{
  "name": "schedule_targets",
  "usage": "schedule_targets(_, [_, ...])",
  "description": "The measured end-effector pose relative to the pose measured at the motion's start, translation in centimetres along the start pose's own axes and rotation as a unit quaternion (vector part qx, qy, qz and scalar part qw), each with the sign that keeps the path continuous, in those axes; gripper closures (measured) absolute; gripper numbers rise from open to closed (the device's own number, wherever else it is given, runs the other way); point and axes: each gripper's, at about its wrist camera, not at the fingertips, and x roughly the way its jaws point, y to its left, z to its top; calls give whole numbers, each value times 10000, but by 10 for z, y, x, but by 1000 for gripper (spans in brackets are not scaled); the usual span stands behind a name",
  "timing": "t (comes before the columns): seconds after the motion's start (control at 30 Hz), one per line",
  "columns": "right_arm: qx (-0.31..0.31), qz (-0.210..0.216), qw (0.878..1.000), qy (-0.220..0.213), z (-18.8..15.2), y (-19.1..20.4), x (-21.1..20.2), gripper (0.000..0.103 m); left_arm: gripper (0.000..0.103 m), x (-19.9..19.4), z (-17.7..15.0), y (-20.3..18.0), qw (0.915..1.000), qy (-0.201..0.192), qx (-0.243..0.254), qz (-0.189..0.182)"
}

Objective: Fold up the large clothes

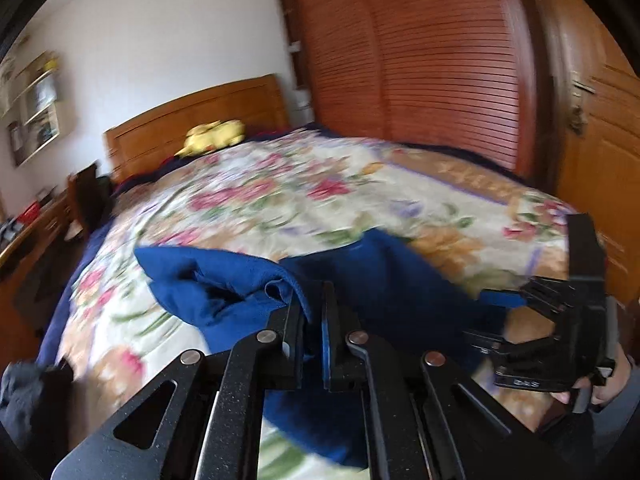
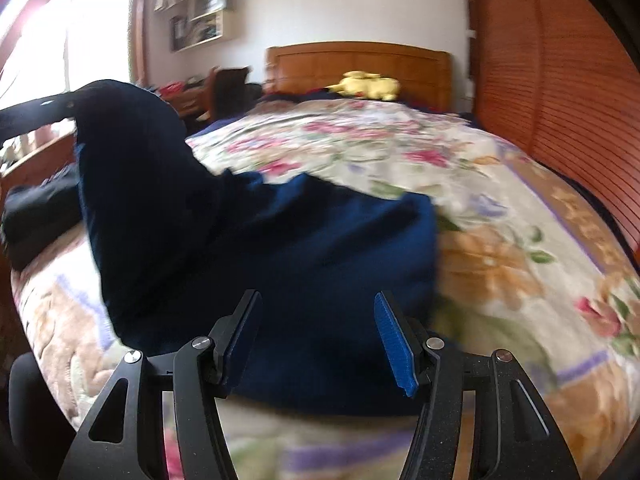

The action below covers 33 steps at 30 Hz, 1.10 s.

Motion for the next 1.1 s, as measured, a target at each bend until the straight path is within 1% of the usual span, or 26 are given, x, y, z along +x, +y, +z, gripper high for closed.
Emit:
schedule_targets(0.1, [244, -155, 9996, -38, -2, -25, -6, 43, 97, 13, 11, -38, 9993, 17, 231, -301])
schedule_targets(0.2, [386, -262, 9989, -57, -5, -40, -13, 43, 98, 21, 19, -65, 9979, 60, 381, -523])
schedule_targets(0.33, [537, -342, 9980, -36, -7, -53, -12, 43, 98, 25, 22, -94, 9944, 52, 523, -915])
schedule_targets(0.43, [576, -397, 9976, 2, -8, -55, -11, 43, 98, 33, 16, -105, 9922, 260, 615, -1052])
schedule_targets(0.47, [557, -413, 9976, 23, -9, -54, -10, 43, 97, 34, 12, -104, 9921, 311, 613, -1046])
schedule_targets(0.5, [528, -447, 9976, 43, -10, -53, -9, 43, 94, 34, 9, -102, 9921, 352, 576, -1060])
schedule_targets(0.57, [488, -526, 9974, 69, -8, -50, -9, 43, 83, 30, 5, -97, 9907, 335, 443, -1244])
schedule_targets(0.63, [502, -574, 9971, 72, -7, -50, -9, 43, 59, 18, 1, -87, 9902, 244, 331, -1331])
schedule_targets(0.67, [533, -588, 9968, 59, -7, -51, -10, 43, 57, 11, -1, -84, 9905, 172, 308, -1327])
schedule_targets(0.7, [556, -595, 9967, 41, -5, -51, -12, 43, 52, 5, -3, -79, 9909, 98, 302, -1305])
schedule_targets(0.73, [574, -609, 9965, 4, -4, -50, -13, 43, 44, -1, -4, -75, 9913, 46, 295, -1278])
schedule_targets(0.77, [573, -623, 9964, -30, -3, -50, -14, 43, 38, -7, -7, -68, 9921, -24, 270, -1227])
schedule_targets(0.8, [558, -627, 9965, -68, -2, -49, -16, 43, 29, -13, -10, -62, 9928, -94, 237, -1174])
schedule_targets(0.83, [524, -631, 9966, -112, -1, -47, -17, 43, 25, -14, -12, -57, 9933, -136, 216, -1125])
schedule_targets(1.0, [282, -665, 9969, -308, 8, -31, -31, 43, 24, -20, -34, -21, 9971, -239, -53, -714])
schedule_targets(1.1, [226, -624, 9967, -475, 18, -21, -42, 43, 24, -18, -52, 2, 9979, -204, -269, -554])
